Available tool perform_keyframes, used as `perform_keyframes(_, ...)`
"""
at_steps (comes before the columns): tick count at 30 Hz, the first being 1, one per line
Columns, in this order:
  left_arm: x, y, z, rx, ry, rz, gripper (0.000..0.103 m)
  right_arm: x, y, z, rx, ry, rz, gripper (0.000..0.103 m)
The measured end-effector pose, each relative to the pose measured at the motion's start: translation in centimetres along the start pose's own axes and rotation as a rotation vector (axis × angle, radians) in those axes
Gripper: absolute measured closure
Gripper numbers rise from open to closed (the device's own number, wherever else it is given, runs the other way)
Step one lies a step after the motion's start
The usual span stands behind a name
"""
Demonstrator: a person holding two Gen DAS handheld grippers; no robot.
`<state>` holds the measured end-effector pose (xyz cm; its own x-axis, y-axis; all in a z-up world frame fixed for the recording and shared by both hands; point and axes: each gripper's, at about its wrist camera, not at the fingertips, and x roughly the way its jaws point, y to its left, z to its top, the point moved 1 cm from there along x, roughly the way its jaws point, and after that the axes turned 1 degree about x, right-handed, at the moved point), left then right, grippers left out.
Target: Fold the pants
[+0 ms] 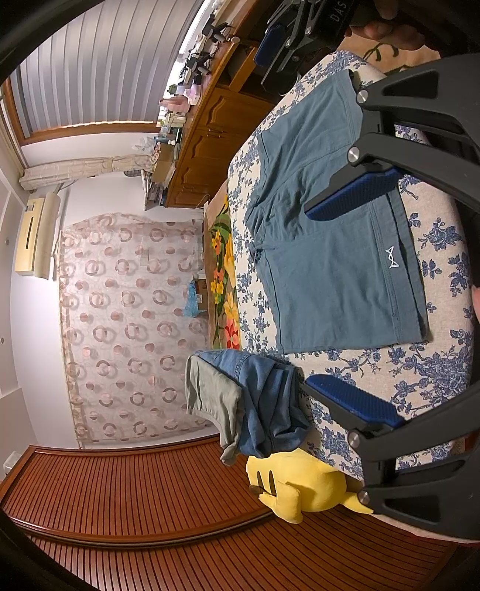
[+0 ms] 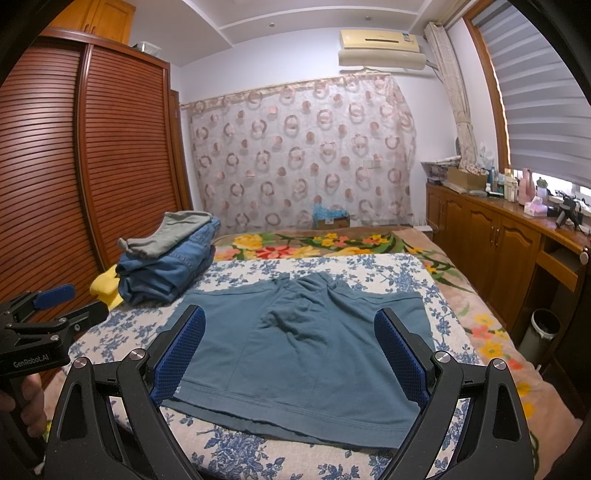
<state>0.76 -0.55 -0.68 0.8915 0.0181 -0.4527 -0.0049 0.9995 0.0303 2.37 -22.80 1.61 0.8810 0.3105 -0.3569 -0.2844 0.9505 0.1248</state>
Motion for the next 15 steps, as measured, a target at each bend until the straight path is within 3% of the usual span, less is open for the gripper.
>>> perform_keyframes(15,-0.05,-0.1,-0.06,0.001,-0.002,0.0,0.017,0.08,-0.09,-0.06,-0.001,-0.001,0.001,0.008)
